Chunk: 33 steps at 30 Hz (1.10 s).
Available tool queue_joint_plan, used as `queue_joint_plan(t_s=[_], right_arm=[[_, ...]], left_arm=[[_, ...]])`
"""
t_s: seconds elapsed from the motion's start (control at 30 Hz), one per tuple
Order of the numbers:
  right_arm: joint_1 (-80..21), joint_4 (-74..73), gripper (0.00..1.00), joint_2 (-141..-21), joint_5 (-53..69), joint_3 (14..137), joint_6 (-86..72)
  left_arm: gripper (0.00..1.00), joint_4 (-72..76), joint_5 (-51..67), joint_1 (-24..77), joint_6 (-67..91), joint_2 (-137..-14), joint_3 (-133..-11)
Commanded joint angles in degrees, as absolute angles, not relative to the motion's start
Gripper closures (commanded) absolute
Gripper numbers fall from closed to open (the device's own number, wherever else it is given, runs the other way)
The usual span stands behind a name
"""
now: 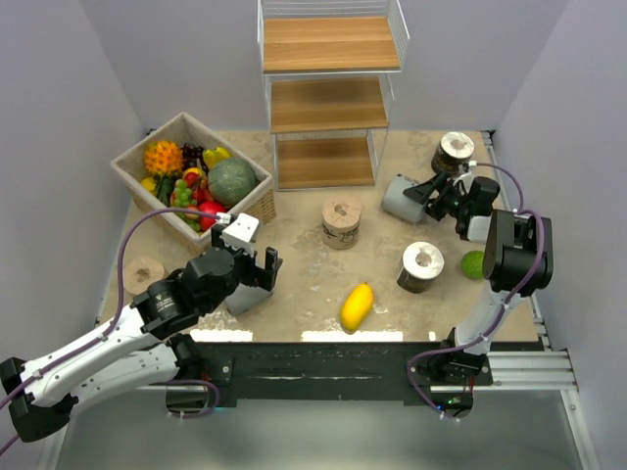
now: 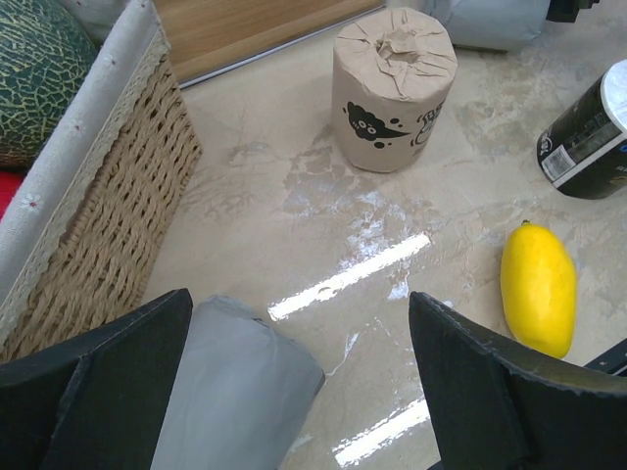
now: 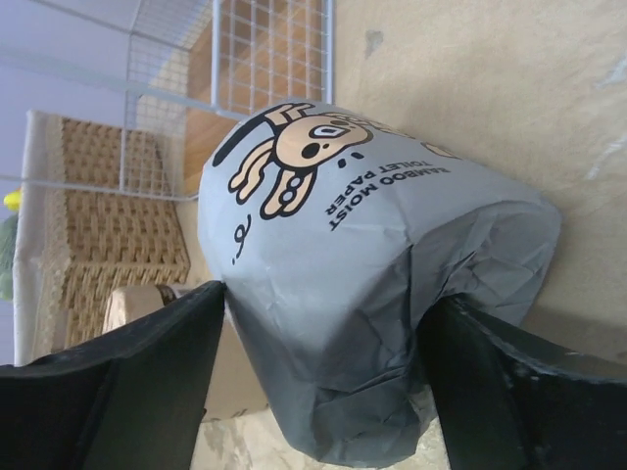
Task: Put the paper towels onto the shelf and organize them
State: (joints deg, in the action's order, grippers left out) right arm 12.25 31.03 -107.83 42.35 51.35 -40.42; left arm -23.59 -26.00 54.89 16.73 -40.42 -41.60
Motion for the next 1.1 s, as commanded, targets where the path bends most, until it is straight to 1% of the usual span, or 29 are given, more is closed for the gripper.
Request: queue_joint_plan(t_s=[0.0,0.13,0.2,0.23,0.33,0.43,0.47,0.53,0.67,0.7,0.77,0.83,0.87,0.93,1.0,1.07], right_arm=[[12.48,46.75,0.29,-108.37,49.47,49.48,-44.82],[12.39,50.1,0.38,-107.23,52.12,49.48,-43.69],[12.31,49.22,0.43,-104.69,52.29,49.75,-41.06],[12.3,49.13,0.48,-103.72,52.21,49.75,-40.35],[12.04,48.52,0.53,-98.45,51.34,49.66,-36.22],[11.34,39.76,0.57,-93.88,47.66,51.84,-27.97],[10.9,33.11,0.58,-93.17,46.59,52.73,-23.34],[9.41,26.84,0.58,-92.2,45.71,54.66,-19.53],[7.21,18.22,0.52,-90.97,41.06,56.34,-15.13],[6.86,16.11,0.45,-90.88,40.09,57.03,-14.6],[6.86,10.23,0.4,-91.14,38.68,59.32,-13.54],[6.85,7.48,0.3,-91.93,37.27,61.07,-12.75],[6.68,6.95,0.27,-92.54,36.92,61.34,-12.66],[5.63,5.98,0.23,-93.77,35.86,62.66,-11.96],[3.97,2.65,0.21,-95.18,35.6,65.82,-10.99],[2.73,0.19,0.21,-95.01,31.04,68.46,-10.9]], left_arm=[[0.03,-21.8,-27.16,55.2,16.26,-40.6,-41.66],[0.03,-22.06,-26.98,55.2,16.26,-40.96,-41.92],[0.03,-21.97,-26.98,55.2,16.26,-40.61,-41.92],[0.03,-21.97,-26.98,55.2,16.26,-40.61,-41.84],[0.03,-21.8,-27.07,55.2,16.26,-40.08,-41.84],[0.03,-21.8,-27.07,55.2,16.17,-39.81,-41.84],[0.03,-21.88,-27.07,55.2,16.08,-39.64,-41.84],[0.03,-21.8,-26.89,55.2,16.08,-39.2,-41.84],[0.03,-21.97,-26.54,55.2,16.08,-38.76,-41.84],[0.03,-21.89,-26.46,55.2,16.08,-38.5,-41.84],[0.03,-21.88,-26.46,55.2,16.08,-38.32,-41.84],[0.03,-21.8,-26.46,55.2,16.08,-37.97,-41.75],[0.03,-21.8,-26.46,55.2,16.08,-37.97,-41.75],[0.03,-21.71,-26.46,55.2,16.0,-38.06,-41.66],[0.03,-21.71,-26.37,55.2,16.0,-38.23,-41.66],[0.03,-21.8,-26.45,55.28,15.91,-38.41,-41.75]])
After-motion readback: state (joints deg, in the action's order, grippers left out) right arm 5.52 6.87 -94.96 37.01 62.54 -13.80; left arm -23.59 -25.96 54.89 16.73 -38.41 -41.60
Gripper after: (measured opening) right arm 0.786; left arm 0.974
